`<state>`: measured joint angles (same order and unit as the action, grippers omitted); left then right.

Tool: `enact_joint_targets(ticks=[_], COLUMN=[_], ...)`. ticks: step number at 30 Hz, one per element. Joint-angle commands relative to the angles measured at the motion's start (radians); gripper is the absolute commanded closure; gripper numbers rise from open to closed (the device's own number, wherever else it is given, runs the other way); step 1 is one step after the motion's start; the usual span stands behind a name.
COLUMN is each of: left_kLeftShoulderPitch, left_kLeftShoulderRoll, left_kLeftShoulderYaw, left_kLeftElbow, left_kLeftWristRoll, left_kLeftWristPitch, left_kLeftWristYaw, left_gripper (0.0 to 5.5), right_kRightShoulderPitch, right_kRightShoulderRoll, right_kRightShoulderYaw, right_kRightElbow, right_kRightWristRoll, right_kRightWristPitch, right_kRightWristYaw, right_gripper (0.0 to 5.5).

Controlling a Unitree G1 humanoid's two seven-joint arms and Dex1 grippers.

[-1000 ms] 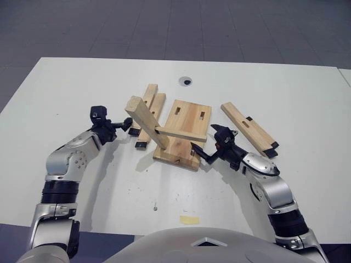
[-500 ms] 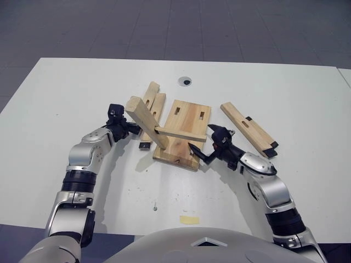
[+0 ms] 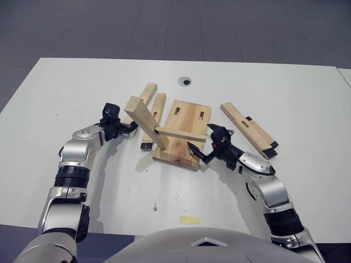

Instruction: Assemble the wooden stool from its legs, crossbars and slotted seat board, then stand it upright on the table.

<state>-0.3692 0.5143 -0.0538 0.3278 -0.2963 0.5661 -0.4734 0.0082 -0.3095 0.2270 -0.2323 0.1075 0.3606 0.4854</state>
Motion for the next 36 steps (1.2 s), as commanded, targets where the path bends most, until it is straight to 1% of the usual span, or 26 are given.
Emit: enact_joint_targets(ticks=[1,6,7,14,18,19,21,24,25,27,29,31,32,34,36], left_kLeftShoulderPitch=[0.016,-0.055,-0.066,-0.024,-0.016,-0.012,-0.015,-0.011,-0.009,-0.013,-0.044,-0.086,-0.097,-0.110,-0.103], left_kLeftShoulderRoll=[0.010,-0.010,-0.016,-0.027,-0.030,-0.039,-0.072,-0.098,-0.098,-0.073,-0.022,0.028,0.048,0.073,0.083], left_kLeftShoulderYaw=[-0.058,-0.081,-0.082,-0.064,-0.028,0.003,0.106,0.222,0.241,0.248,0.233,0.194,0.172,0.109,0.051], left_kLeftElbow=[0.075,0.205,0.224,0.190,0.146,0.114,0.039,-0.168,-0.254,-0.421,-0.553,-0.640,-0.668,-0.696,-0.705], left_kLeftWristRoll=[0.037,0.095,0.105,0.118,0.106,0.095,0.063,0.036,0.031,0.028,0.021,0.016,0.017,0.039,0.068], left_kLeftWristPitch=[0.048,0.004,-0.004,-0.011,-0.016,-0.041,-0.080,-0.096,-0.088,-0.091,-0.083,-0.078,-0.079,-0.103,-0.132], left_kLeftWristYaw=[-0.100,-0.145,-0.146,-0.147,-0.125,-0.099,-0.001,0.127,0.149,0.138,0.092,0.023,-0.009,-0.069,-0.113], left_gripper=[1.31,2.06,2.30,3.46,3.47,3.47,3.47,3.47,3.47,3.47,3.47,3.47,3.47,3.47,3.47], right_kRightShoulderPitch=[-0.015,0.002,0.004,-0.026,-0.040,-0.047,-0.071,-0.140,-0.171,-0.235,-0.325,-0.435,-0.478,-0.539,-0.569], right_kRightShoulderRoll=[0.000,0.001,0.001,0.002,0.008,0.009,0.005,0.004,0.004,-0.014,-0.003,0.042,0.060,0.105,0.152], right_kRightShoulderYaw=[-0.016,-0.015,-0.015,-0.011,-0.026,-0.039,-0.071,-0.158,-0.192,-0.246,-0.344,-0.480,-0.525,-0.561,-0.552], right_kRightElbow=[0.004,-0.015,-0.018,0.008,0.029,0.043,0.081,0.108,0.109,0.091,0.067,0.051,0.048,0.031,0.019], right_kRightWristRoll=[0.000,-0.004,-0.004,-0.004,-0.002,0.002,0.010,0.070,0.112,0.202,0.381,0.685,0.821,1.069,1.203], right_kRightWristPitch=[0.007,0.012,0.013,0.009,0.006,0.002,-0.007,0.016,0.035,0.074,0.192,0.358,0.415,0.466,0.481], right_kRightWristYaw=[-0.007,-0.017,-0.019,-0.007,-0.017,-0.020,-0.025,-0.019,-0.002,0.050,0.065,0.009,-0.026,-0.123,-0.212], right_gripper=[0.10,0.10,0.10,0.10,0.10,0.10,0.10,0.10,0.10,0.10,0.10,0.10,0.10,0.10,0.10])
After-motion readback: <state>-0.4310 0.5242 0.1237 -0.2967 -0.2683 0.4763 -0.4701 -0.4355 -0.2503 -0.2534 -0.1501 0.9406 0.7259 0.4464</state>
